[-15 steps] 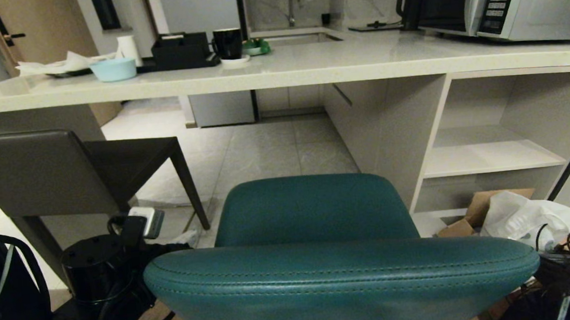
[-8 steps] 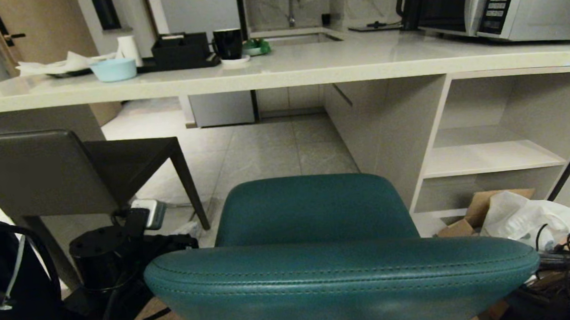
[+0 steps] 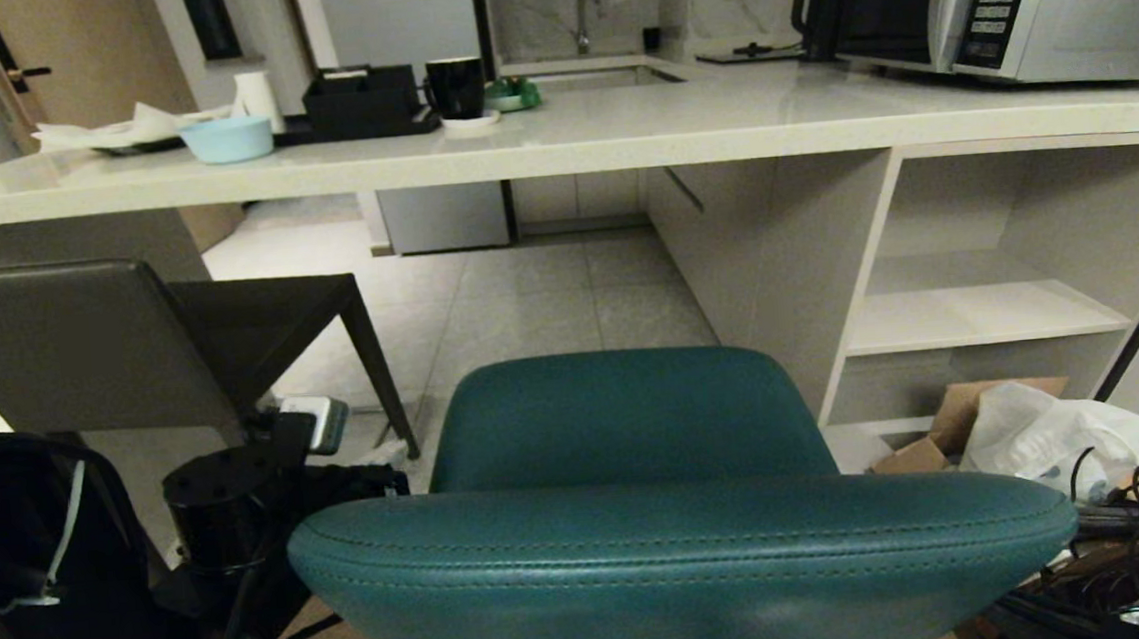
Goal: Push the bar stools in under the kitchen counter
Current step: Pull the blue chair out from under the dining table
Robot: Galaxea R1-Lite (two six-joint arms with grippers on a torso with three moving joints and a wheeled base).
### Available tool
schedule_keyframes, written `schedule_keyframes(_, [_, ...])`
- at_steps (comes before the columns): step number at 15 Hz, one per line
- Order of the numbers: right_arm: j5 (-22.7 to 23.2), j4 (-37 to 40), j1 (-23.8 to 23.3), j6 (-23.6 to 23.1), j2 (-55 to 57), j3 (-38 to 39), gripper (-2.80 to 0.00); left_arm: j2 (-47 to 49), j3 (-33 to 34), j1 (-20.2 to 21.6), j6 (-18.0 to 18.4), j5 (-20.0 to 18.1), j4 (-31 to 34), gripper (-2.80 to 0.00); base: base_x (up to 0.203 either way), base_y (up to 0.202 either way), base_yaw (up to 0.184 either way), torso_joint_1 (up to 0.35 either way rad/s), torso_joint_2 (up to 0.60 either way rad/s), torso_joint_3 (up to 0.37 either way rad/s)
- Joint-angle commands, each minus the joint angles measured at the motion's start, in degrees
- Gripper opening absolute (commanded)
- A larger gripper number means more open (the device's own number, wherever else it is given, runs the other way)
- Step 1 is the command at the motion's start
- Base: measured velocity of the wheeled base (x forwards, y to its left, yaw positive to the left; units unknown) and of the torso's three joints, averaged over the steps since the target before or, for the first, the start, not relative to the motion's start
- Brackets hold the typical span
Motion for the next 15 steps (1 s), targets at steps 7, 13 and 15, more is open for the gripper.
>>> schedule_keyframes(7, [2.1,-0.4,-1.6,2.8,11.5,-7.7,-2.8,-0.8,-0.6,0.7,0.1,0.1,-0.5,-2.8,0.0,0.0,0.0,0.0,0.0,0.0])
schedule_keyframes(13, [2.0,-0.2,-8.1,2.1,17.6,-14.0,-2.8,-2.0,-0.8,1.4,0.1,0.1,-0.5,-2.8,0.0,0.0,0.0,0.0,0.0,0.0])
schedule_keyframes(15, [1.8,-0.3,-10.9,1.9,19.7,-15.9,-2.8,-3.3,-1.0,-0.4,-0.1,0.1,-0.5,-2.8,0.0,0.0,0.0,0.0,0.0,0.0])
